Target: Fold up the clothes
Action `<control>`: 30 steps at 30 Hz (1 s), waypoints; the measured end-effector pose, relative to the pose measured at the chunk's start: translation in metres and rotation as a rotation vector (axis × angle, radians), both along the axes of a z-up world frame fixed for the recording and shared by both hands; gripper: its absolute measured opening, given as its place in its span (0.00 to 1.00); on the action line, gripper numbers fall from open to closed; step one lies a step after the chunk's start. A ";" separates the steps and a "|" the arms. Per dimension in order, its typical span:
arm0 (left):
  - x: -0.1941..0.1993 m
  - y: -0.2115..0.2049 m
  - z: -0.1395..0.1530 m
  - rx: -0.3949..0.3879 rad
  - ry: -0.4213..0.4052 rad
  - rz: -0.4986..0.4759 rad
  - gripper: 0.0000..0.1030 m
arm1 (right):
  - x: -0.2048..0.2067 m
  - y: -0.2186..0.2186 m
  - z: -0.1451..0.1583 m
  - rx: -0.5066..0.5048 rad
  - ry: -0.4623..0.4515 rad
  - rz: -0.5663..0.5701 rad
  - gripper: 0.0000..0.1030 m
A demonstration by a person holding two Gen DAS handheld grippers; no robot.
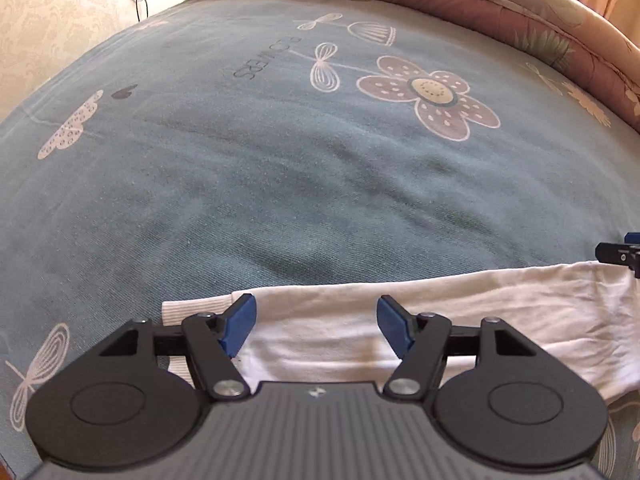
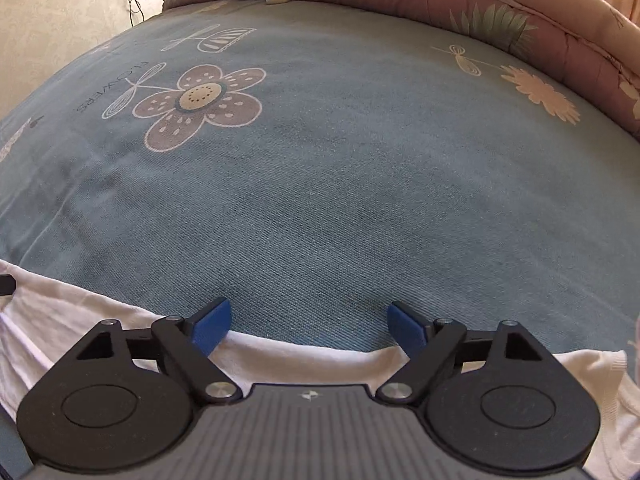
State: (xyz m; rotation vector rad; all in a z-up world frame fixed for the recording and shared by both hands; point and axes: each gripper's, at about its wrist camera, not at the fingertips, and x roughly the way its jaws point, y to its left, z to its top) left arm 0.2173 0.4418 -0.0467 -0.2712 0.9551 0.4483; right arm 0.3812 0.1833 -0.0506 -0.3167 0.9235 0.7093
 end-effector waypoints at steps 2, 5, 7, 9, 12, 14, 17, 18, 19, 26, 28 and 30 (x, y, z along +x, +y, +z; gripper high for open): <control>-0.007 -0.011 0.005 0.009 -0.012 -0.033 0.66 | -0.021 -0.019 0.016 0.022 -0.011 -0.007 0.86; -0.011 -0.021 0.006 0.012 0.003 -0.045 0.67 | -0.064 -0.050 0.026 0.033 0.013 -0.046 0.86; -0.013 -0.026 0.007 0.013 0.018 -0.046 0.67 | -0.088 -0.064 0.021 0.044 0.057 -0.066 0.86; -0.014 -0.032 0.008 0.015 0.033 -0.047 0.68 | -0.102 -0.068 0.005 0.048 0.137 -0.074 0.86; -0.017 -0.040 0.009 0.017 0.055 -0.048 0.68 | -0.117 -0.061 -0.014 0.073 0.227 -0.063 0.90; -0.019 -0.045 0.010 0.018 0.069 -0.049 0.67 | -0.126 -0.057 -0.005 0.127 0.226 0.005 0.88; -0.021 -0.053 0.011 0.020 0.092 -0.051 0.67 | -0.138 -0.064 0.012 0.169 0.204 0.032 0.88; -0.019 -0.060 0.011 0.019 0.095 -0.062 0.67 | -0.137 -0.072 0.017 0.167 0.199 0.017 0.88; -0.013 -0.073 0.013 0.016 0.092 -0.091 0.67 | -0.135 -0.083 0.020 0.167 0.196 -0.002 0.88; 0.030 -0.167 0.023 -0.008 0.069 -0.288 0.68 | -0.113 -0.204 0.043 0.140 0.098 -0.202 0.88; 0.042 -0.194 0.026 -0.015 0.062 -0.345 0.68 | -0.109 -0.245 0.047 0.136 0.070 -0.283 0.88; 0.055 -0.221 0.029 -0.022 0.055 -0.401 0.68 | -0.108 -0.285 0.048 0.127 0.041 -0.371 0.88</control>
